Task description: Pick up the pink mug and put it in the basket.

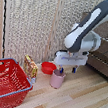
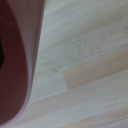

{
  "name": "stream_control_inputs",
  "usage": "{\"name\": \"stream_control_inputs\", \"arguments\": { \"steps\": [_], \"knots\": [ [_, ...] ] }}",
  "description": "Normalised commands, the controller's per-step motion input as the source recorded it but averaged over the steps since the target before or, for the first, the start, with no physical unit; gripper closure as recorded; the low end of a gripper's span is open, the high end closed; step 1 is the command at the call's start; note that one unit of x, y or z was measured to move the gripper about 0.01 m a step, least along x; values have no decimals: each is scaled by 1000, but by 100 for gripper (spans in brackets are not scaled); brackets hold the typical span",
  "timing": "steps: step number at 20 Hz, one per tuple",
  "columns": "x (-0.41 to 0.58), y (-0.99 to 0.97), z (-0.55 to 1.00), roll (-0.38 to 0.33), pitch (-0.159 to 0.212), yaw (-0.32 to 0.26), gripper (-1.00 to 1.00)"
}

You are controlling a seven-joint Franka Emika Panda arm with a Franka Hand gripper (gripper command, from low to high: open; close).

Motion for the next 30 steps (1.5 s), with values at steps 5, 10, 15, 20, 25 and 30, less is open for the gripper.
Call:
{"name": "stream_control_inputs", "arguments": {
  "steps": [5, 10, 15, 20, 25, 30],
  "knots": [
    [-70, 0, -366, -31, 0, 6, 100],
    [-89, 0, -119, -2, -2, 0, 100],
    [-103, 0, -82, -2, -77, 0, 100],
    [-2, 0, 61, 35, -13, 0, 100],
    [4, 9, 178, 48, -3, 10, 100],
    [107, -11, 624, 104, 26, 21, 100]
  ]
}}
